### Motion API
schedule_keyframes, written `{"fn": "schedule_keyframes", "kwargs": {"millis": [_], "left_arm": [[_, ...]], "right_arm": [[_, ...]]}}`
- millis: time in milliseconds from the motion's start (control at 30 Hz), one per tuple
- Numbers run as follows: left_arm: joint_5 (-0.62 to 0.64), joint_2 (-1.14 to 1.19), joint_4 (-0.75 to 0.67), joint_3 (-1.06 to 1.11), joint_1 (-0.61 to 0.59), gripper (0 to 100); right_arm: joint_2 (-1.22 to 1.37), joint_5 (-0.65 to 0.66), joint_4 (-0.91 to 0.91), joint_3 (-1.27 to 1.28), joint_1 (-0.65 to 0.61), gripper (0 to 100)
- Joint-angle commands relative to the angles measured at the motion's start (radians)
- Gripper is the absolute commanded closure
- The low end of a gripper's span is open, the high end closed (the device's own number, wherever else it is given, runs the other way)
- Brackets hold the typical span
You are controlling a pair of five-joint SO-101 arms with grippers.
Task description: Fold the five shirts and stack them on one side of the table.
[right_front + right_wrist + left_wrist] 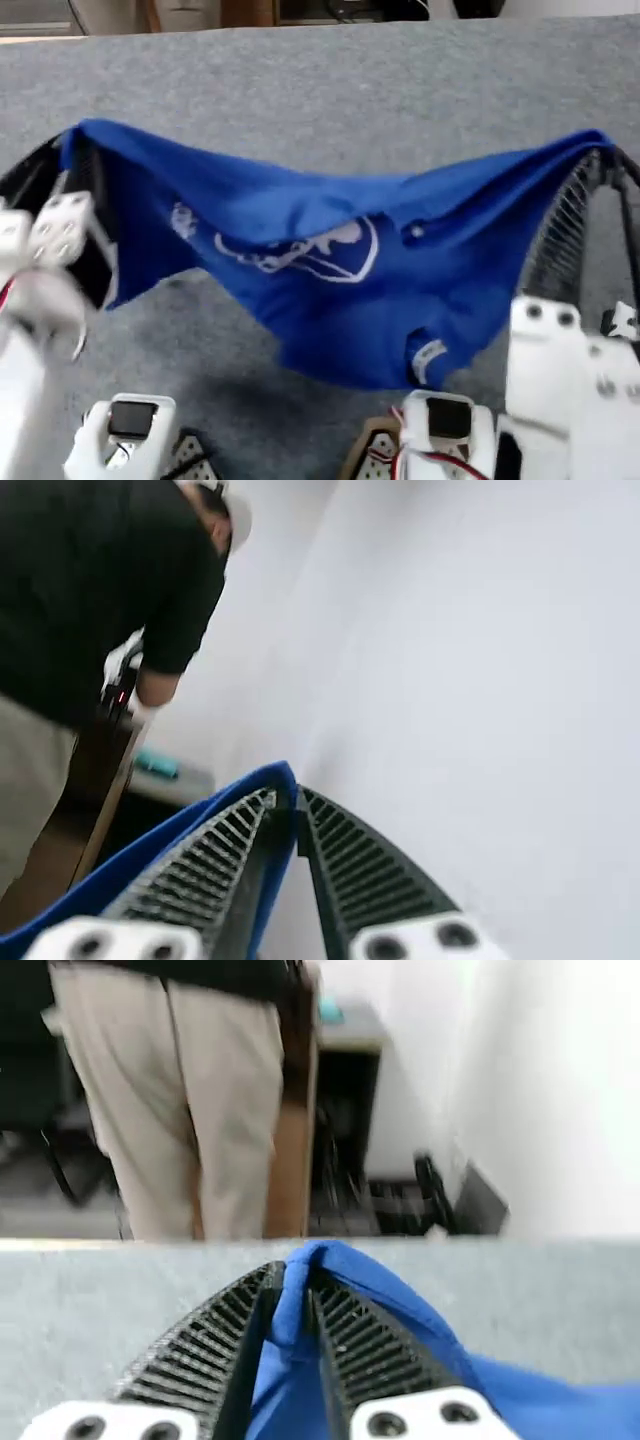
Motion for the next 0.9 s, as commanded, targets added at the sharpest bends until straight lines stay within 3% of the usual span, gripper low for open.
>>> {"fn": "schedule_keyframes", "kwargs": {"millis": [0,300,567,767,867], "left_arm": [[0.009,-0.018,-0.087,-0.055,-0.060,98],[0.006,-0.024,-0.114,-0.071,-0.184,98],[-0.044,-0.015,0.127,-0.055,-0.192,98],[-0.106,-0.015,0.143,0.153,-0.192,98],[-0.132,-0.013,0.032,0.344,-0.190,98]], "right_arm": [[-0.002,-0.002,-0.114,-0.024,0.016,99.4],[0.094,0.005,-0.431,-0.019,0.010,99.4],[0.200,0.005,-0.528,-0.016,-0.048,99.4],[0.219,0.006,-0.534,0.148,-0.128,99.4],[0.219,0.006,-0.535,0.278,-0.160,99.4]]}}
